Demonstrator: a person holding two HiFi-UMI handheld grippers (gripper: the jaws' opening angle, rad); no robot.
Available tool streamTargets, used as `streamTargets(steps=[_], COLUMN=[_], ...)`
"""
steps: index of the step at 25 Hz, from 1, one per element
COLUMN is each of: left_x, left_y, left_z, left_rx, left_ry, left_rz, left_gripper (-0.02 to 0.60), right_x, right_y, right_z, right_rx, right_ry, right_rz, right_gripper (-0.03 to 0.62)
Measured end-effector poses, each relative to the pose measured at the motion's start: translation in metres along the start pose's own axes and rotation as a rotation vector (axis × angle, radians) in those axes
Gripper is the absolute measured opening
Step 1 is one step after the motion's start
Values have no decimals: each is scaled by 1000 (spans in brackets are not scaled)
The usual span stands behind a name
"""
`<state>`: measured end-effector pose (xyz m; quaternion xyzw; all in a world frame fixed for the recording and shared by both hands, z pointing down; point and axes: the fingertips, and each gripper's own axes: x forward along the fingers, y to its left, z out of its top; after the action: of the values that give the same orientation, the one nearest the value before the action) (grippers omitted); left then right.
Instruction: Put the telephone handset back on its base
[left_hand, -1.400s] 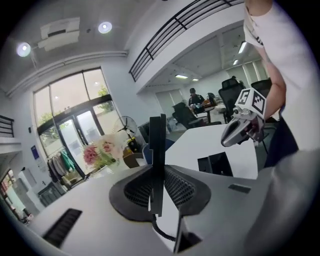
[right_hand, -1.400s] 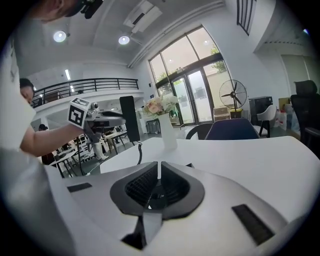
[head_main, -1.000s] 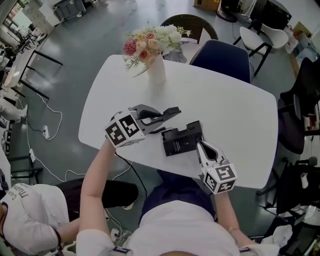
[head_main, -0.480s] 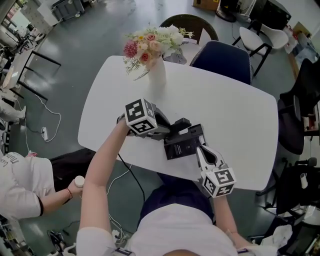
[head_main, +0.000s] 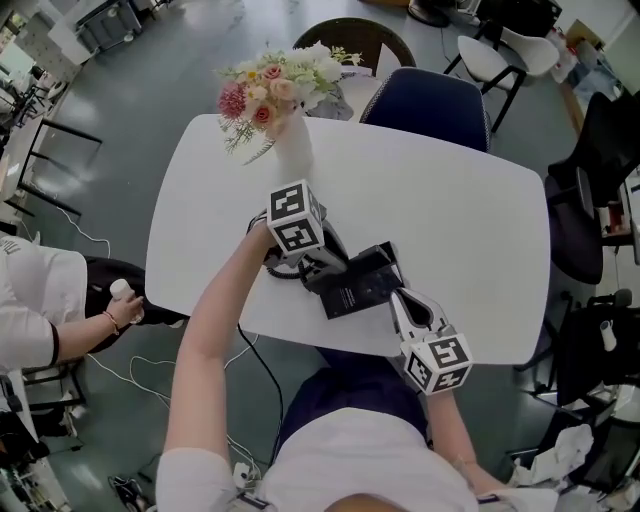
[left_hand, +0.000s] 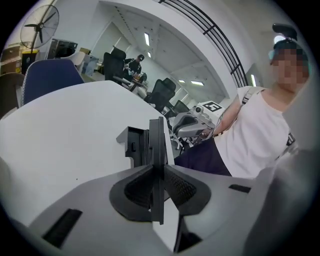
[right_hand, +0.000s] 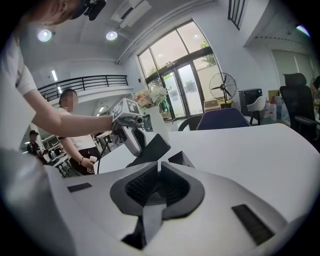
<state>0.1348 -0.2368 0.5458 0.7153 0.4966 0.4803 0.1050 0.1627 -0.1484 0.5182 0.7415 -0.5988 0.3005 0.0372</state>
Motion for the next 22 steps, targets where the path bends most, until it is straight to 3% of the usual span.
streamTargets(steps=[9, 17, 22], left_x=[13, 20, 20], left_y=[11, 23, 21], left_z=[-1, 0, 1], left_rx=[-3, -16, -28], left_ry=[132, 114, 84], left_rz=[-99, -169, -265], left_gripper=[76, 77, 77], right_x=[-3, -1, -3], right_y=[-3, -14, -17], right_z=[-4, -4, -7], right_rx=[40, 52, 61], right_ry=[-3, 3, 11], right_rz=[-24, -49, -60], right_gripper=[43, 43, 43])
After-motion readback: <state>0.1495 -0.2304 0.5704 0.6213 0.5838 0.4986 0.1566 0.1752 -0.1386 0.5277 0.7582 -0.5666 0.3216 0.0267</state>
